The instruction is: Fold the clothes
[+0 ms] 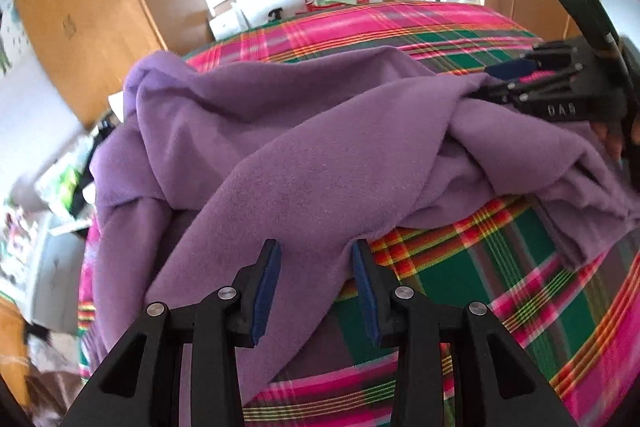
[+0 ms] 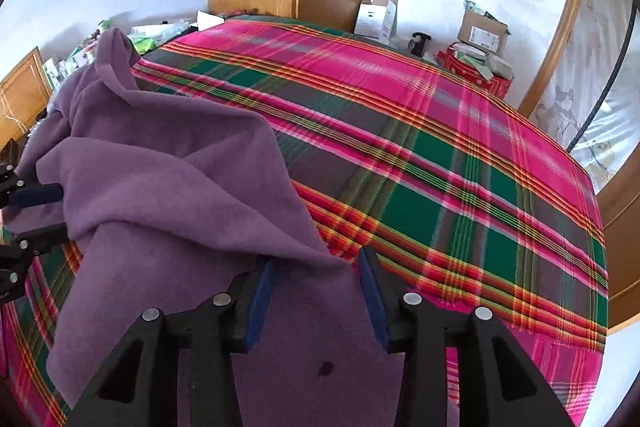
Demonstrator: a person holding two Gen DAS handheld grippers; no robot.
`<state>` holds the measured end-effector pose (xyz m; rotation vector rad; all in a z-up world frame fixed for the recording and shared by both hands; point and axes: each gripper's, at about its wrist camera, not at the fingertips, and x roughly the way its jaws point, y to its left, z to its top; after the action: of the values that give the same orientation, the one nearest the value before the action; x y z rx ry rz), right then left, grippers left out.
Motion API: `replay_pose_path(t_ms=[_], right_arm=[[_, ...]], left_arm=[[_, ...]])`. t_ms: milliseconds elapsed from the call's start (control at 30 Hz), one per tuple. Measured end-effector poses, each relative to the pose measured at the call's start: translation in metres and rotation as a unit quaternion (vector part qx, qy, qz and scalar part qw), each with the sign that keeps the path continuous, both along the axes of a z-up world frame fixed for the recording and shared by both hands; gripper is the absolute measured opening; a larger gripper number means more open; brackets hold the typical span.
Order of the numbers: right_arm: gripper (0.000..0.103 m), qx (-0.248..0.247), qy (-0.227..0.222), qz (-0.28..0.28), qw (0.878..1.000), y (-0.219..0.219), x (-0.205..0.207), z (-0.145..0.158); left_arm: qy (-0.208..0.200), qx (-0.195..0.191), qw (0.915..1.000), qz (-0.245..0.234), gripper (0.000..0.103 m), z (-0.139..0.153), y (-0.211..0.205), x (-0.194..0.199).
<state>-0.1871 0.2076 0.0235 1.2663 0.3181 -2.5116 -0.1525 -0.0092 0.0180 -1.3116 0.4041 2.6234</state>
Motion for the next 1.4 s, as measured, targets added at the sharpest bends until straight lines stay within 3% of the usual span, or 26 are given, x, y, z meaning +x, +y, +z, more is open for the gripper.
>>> replay_pose_path(t_ms=[100, 233, 300, 433, 633, 700, 800, 867, 1100, 1267, 1400], right_arm=[[0.041, -0.005, 0.003, -0.003, 1.000, -0.001, 0.001, 0.001], [0.028, -0.007, 0.013, -0.011, 1.000, 0.000, 0.002, 0.005], [0.021, -0.010, 0.017, -0.014, 1.000, 0.000, 0.003, 0.007], [0.008, -0.012, 0.025, -0.011, 1.000, -0.002, 0.005, 0.011], [0.006, -0.020, 0.051, -0.019, 0.998, -0.002, 0.012, 0.025], [0.006, -0.023, 0.057, -0.021, 0.998, -0.001, 0.014, 0.031], [0.006, -0.032, 0.069, -0.031, 0.997, -0.001, 0.019, 0.040], [0.006, -0.035, 0.076, -0.034, 0.996, 0.000, 0.021, 0.046], [0.006, -0.030, 0.086, -0.044, 0.995, -0.003, 0.022, 0.053], [0.006, -0.046, 0.091, -0.049, 0.994, -0.001, 0.024, 0.057], [0.006, -0.055, 0.098, -0.049, 0.992, -0.001, 0.029, 0.063]], left_arm=[[0.002, -0.004, 1.0000, 0.000, 0.038, -0.003, 0.000, -0.002], [0.003, 0.005, 1.0000, -0.001, 0.038, -0.001, -0.003, 0.005], [0.000, 0.017, 0.9998, 0.000, 0.032, -0.001, -0.007, 0.004], [0.004, 0.052, 0.9986, 0.014, 0.009, 0.004, -0.015, 0.002], [0.012, 0.123, 0.9913, 0.047, 0.003, 0.016, -0.042, 0.003], [0.016, 0.122, 0.9914, 0.045, 0.003, 0.017, -0.044, 0.007], [0.028, 0.106, 0.9936, 0.026, 0.010, 0.015, -0.039, 0.015], [0.036, 0.080, 0.9961, 0.010, 0.030, 0.011, -0.031, 0.025], [0.024, 0.057, 0.9974, -0.035, 0.038, 0.000, -0.014, 0.033], [0.022, 0.032, 0.9989, -0.026, 0.038, -0.009, -0.010, 0.031], [0.009, 0.054, 0.9984, -0.009, 0.037, -0.010, -0.017, 0.025]])
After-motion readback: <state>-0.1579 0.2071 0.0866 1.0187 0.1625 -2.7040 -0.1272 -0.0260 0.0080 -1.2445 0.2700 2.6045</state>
